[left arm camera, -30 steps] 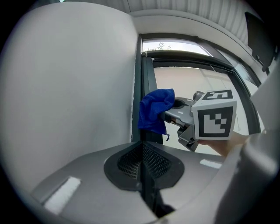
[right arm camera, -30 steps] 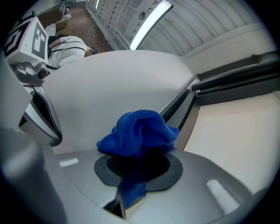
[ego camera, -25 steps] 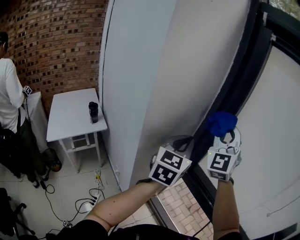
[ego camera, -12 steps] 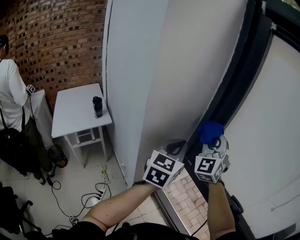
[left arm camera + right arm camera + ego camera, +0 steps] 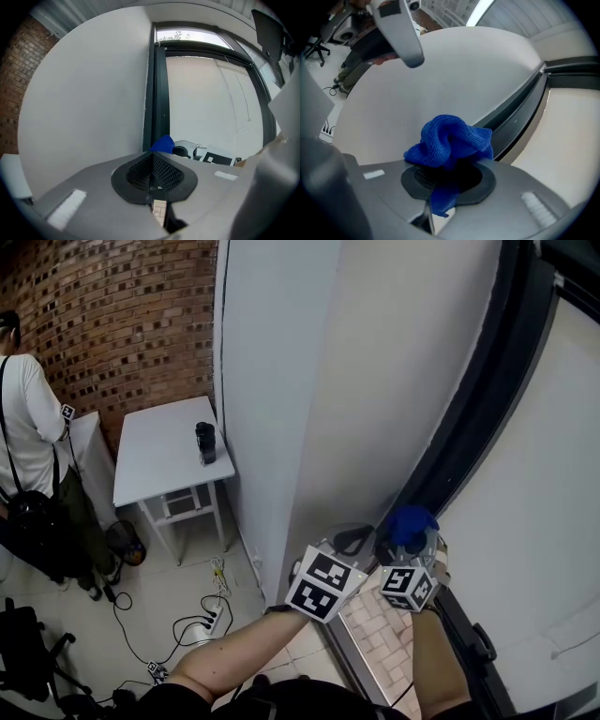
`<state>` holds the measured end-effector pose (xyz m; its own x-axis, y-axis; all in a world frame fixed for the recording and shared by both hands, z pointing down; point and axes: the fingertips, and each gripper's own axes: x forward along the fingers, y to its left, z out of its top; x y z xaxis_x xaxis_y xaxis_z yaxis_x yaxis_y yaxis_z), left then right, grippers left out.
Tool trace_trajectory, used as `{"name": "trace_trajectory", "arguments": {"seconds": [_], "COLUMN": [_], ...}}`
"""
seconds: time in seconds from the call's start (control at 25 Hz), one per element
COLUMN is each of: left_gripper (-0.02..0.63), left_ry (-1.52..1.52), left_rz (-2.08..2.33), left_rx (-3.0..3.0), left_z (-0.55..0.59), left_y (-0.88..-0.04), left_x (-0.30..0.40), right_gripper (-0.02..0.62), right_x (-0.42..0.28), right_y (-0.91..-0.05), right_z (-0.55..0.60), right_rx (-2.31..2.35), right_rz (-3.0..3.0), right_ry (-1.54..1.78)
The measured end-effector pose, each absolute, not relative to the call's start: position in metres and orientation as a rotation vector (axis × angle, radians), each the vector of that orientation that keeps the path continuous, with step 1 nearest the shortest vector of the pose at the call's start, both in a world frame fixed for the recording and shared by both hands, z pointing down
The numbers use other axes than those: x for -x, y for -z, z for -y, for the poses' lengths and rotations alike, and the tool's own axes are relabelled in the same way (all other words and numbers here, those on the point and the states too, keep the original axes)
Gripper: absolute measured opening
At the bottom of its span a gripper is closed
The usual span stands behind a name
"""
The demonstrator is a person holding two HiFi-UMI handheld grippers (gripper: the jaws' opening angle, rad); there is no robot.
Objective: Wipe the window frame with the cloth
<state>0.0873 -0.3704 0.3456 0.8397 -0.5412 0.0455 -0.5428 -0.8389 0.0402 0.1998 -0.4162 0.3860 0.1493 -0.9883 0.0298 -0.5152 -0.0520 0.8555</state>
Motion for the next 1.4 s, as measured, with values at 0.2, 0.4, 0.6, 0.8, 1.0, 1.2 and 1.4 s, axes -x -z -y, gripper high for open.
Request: {"name": "trace_trajectory", "arguments": {"seconds": [0.2, 0.4, 0.6, 0.8, 1.0, 1.2, 1.4], "left_gripper": [-0.006, -0.006, -0.006, -0.006, -0.006, -0.006, -0.006], "left_ry": [-0.072, -0.076, -0.067, -0.064, -0.047, -0.012, 0.009], "left_rz": [0.848, 0.823, 0.831, 0.823, 0.831, 0.820, 0.735], "left_rx": [-2.957, -2.954, -2.915, -2.926, -2.891, -2.919, -2.993], "left_z": [0.364, 0.356, 0.356, 0.352, 0.351, 0.346, 0.333], "left_y": [-0.358, -0.362, -0.368, -0.367, -0.367, -0.358, -0.353], "left_x": [-0.085, -0.087, -0.081, -0.080, -0.073, -0.074, -0.082], "right_gripper": [0.074, 0.074, 0.074, 0.074, 0.074, 0.074, 0.074], "right_x": [-0.197, -0.202, -0.203, -0.201, -0.197, -0.194, -0.194], "right_y": [-0.431, -0.469, -0.491, -0.492, -0.480, -0.439, -0.389], "right_z": [0.416, 0.418, 0.419, 0.420, 0.416, 0.391, 0.350], "right_rx": [-1.603, -1.527, -1.496, -1.479, -1.569, -1.701, -1.922], "right_rz": [1.455, 1.393, 1.393, 1.374, 1.537, 1.727, 2.021], "right_ry": [0.698, 0.614, 0.591, 0.604, 0.537, 0.512, 0.366]}}
